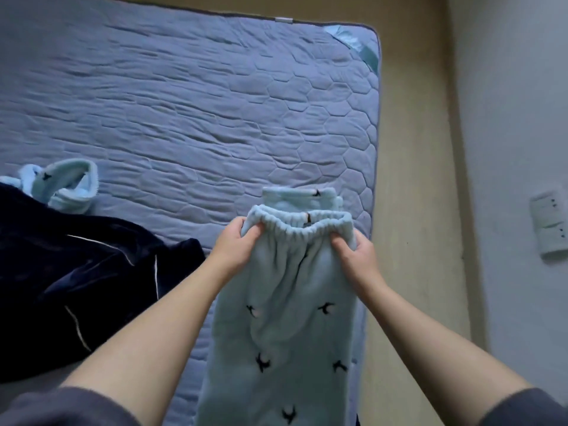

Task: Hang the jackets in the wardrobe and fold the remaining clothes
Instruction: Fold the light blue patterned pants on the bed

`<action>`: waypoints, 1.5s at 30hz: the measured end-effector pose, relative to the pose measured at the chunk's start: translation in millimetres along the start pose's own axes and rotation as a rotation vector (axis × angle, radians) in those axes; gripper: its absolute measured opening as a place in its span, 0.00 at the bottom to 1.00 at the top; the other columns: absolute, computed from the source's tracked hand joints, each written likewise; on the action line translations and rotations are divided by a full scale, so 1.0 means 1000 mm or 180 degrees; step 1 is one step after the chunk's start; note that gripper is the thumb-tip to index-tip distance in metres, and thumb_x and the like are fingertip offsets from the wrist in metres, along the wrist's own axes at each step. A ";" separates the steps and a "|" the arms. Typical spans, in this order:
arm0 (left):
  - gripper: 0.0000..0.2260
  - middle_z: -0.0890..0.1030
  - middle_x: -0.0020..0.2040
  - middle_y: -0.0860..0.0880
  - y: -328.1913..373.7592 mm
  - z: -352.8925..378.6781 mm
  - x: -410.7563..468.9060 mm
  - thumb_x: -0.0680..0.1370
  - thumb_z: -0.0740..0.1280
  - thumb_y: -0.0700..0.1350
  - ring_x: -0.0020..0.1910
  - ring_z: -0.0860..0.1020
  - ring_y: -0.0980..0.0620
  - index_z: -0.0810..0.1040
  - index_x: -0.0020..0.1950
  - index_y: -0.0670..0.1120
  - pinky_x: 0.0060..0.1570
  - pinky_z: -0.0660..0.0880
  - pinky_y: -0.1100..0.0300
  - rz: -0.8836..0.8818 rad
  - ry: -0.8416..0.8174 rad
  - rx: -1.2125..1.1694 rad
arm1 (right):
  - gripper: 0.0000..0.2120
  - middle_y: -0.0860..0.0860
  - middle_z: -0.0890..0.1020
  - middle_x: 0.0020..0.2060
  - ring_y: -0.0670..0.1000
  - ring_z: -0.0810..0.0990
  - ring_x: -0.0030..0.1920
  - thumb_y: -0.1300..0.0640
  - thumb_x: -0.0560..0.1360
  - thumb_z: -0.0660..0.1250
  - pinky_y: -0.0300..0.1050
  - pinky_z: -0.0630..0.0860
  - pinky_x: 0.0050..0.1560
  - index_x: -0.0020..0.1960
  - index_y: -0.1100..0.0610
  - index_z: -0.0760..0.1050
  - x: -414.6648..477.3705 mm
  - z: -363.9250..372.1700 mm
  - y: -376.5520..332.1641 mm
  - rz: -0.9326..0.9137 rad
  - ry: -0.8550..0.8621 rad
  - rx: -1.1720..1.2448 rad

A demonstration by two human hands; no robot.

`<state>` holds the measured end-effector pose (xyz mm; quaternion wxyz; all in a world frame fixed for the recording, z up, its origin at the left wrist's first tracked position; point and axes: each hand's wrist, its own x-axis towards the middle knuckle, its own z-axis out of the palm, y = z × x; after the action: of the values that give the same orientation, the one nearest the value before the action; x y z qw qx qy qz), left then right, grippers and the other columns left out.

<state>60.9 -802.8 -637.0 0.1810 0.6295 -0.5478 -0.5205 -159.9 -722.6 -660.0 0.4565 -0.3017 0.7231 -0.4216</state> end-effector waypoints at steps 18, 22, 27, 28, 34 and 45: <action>0.24 0.79 0.59 0.46 -0.115 0.063 0.032 0.73 0.71 0.56 0.58 0.77 0.46 0.72 0.62 0.45 0.55 0.73 0.52 -0.1681 0.0274 0.0655 | 0.19 0.50 0.79 0.54 0.50 0.78 0.53 0.43 0.76 0.66 0.47 0.74 0.55 0.59 0.54 0.70 0.072 0.001 0.106 0.1415 -0.0107 -0.0405; 0.11 0.82 0.55 0.48 -0.144 0.043 -0.028 0.73 0.73 0.50 0.44 0.80 0.59 0.79 0.53 0.49 0.41 0.77 0.66 -0.1984 -0.0280 0.0112 | 0.17 0.47 0.81 0.55 0.47 0.81 0.56 0.51 0.77 0.67 0.36 0.78 0.49 0.64 0.55 0.73 0.001 -0.006 0.125 0.1678 -0.0879 -0.0006; 0.22 0.84 0.53 0.53 -0.165 0.031 -0.074 0.68 0.75 0.58 0.51 0.82 0.51 0.77 0.58 0.55 0.56 0.77 0.50 -0.2100 -0.0975 -0.0504 | 0.19 0.50 0.83 0.56 0.50 0.83 0.54 0.53 0.75 0.70 0.49 0.79 0.56 0.64 0.54 0.74 -0.072 -0.013 0.153 0.2080 -0.1168 0.0329; 0.24 0.83 0.54 0.53 -0.170 0.029 -0.081 0.66 0.76 0.59 0.52 0.82 0.51 0.76 0.59 0.56 0.58 0.76 0.49 -0.2061 -0.1102 -0.0418 | 0.19 0.51 0.83 0.56 0.52 0.83 0.54 0.53 0.74 0.71 0.52 0.78 0.58 0.64 0.54 0.74 -0.085 -0.013 0.159 0.2084 -0.1186 0.0293; 0.22 0.79 0.60 0.45 -0.209 0.022 -0.119 0.74 0.70 0.56 0.52 0.77 0.48 0.76 0.63 0.47 0.50 0.70 0.58 -0.1810 -0.0696 0.0623 | 0.13 0.55 0.83 0.53 0.54 0.83 0.51 0.54 0.75 0.70 0.53 0.78 0.57 0.58 0.56 0.77 -0.158 -0.006 0.191 0.2198 -0.0557 0.0183; 0.30 0.54 0.78 0.44 -0.215 0.022 -0.174 0.77 0.60 0.50 0.77 0.52 0.45 0.55 0.77 0.44 0.73 0.54 0.46 0.0627 0.0504 0.2717 | 0.32 0.53 0.55 0.77 0.54 0.52 0.77 0.51 0.78 0.60 0.55 0.50 0.75 0.78 0.56 0.51 -0.218 0.043 0.184 -0.0192 0.0655 -0.2763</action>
<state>174.6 -570.7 -737.5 -0.0049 0.6305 -0.7554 -0.1782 -42.4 -473.1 -743.9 0.2007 -0.4428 0.8656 -0.1200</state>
